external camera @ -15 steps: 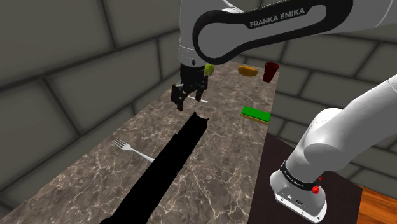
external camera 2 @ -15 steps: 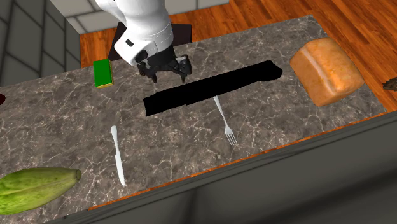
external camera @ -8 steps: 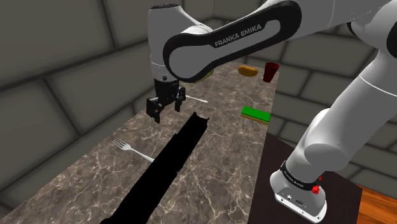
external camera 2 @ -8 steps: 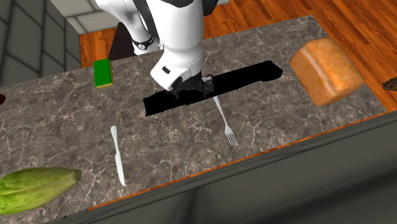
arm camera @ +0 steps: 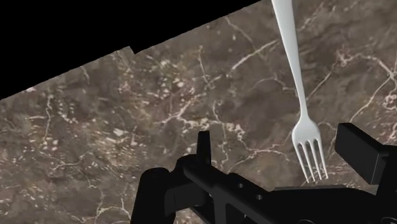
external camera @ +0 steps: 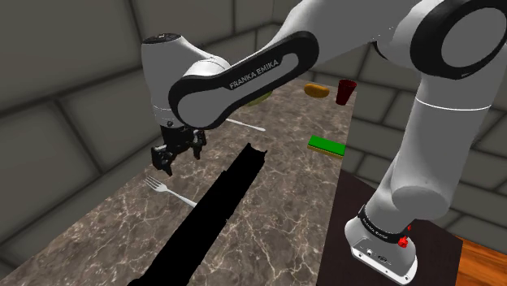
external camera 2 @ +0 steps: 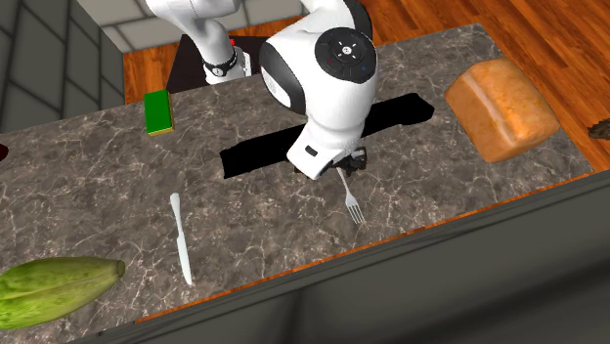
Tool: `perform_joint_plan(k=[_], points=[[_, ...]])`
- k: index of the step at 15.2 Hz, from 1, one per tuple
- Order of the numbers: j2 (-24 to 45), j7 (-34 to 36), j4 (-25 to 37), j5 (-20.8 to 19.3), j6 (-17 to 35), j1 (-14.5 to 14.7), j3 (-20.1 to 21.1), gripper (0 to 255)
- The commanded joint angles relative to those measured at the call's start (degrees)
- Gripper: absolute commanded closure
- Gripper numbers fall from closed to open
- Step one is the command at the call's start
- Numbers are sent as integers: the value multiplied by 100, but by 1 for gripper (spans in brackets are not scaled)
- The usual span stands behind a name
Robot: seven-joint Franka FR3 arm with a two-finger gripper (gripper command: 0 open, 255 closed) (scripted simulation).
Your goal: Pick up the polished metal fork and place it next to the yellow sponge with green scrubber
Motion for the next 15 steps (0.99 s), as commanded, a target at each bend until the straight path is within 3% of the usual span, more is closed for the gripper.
perform_joint_plan(k=[1, 5, 15], points=[[525, 261, 447, -317, -8, 212, -18, 0], [1482, 594, 1435, -787, -164, 693, -145, 0], [1784, 697, 1284, -956, 264, 773, -261, 0]])
